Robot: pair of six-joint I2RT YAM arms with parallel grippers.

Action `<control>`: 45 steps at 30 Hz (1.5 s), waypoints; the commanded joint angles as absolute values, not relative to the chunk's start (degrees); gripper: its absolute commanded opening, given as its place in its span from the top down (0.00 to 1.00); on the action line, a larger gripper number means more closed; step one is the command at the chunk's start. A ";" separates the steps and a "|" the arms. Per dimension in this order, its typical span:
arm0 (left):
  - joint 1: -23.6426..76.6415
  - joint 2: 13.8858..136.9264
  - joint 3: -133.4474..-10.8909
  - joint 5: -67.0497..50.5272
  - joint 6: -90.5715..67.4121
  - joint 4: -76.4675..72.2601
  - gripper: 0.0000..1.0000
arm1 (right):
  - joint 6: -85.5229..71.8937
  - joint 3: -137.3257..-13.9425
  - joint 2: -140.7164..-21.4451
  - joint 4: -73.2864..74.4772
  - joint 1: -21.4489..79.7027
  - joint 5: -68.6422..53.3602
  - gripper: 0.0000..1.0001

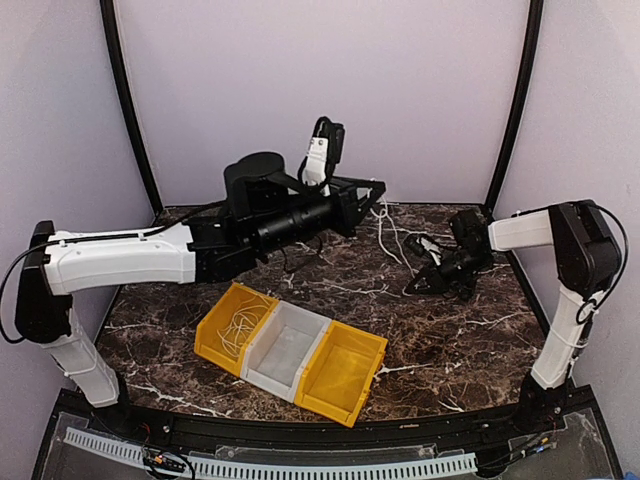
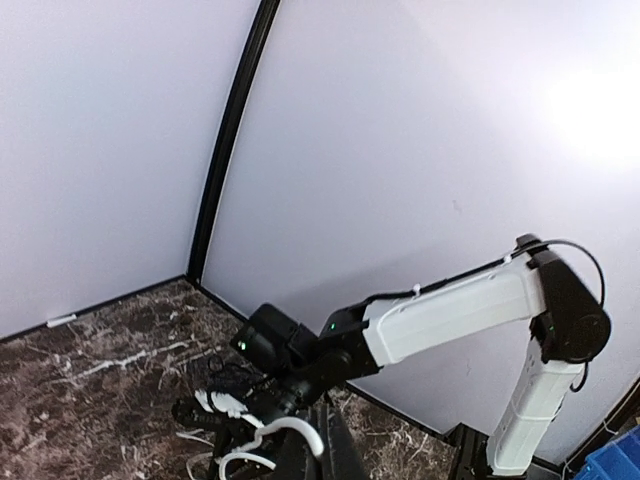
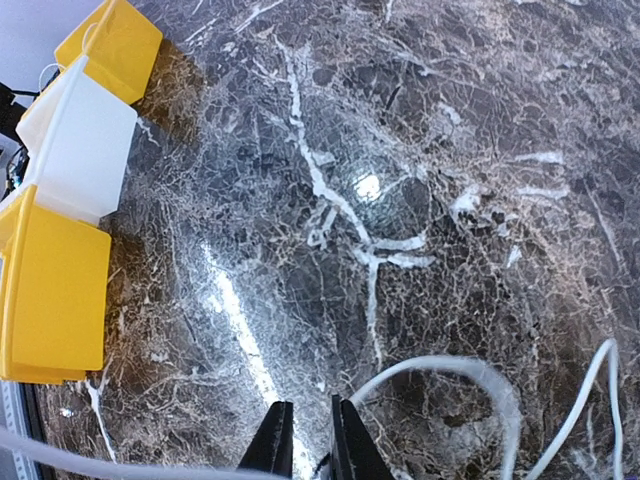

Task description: Untangle the cables

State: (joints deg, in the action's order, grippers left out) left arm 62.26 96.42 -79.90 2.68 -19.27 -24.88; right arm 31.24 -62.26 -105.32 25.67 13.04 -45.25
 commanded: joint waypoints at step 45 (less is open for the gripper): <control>62.32 58.19 -75.52 38.69 5.28 -5.49 1.00 | 33.49 -66.75 -93.80 38.68 12.39 -35.27 0.43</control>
State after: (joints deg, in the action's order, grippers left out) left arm 62.26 59.07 -76.07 37.82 4.93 -4.40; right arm 32.05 -65.23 -97.34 35.64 12.62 -35.14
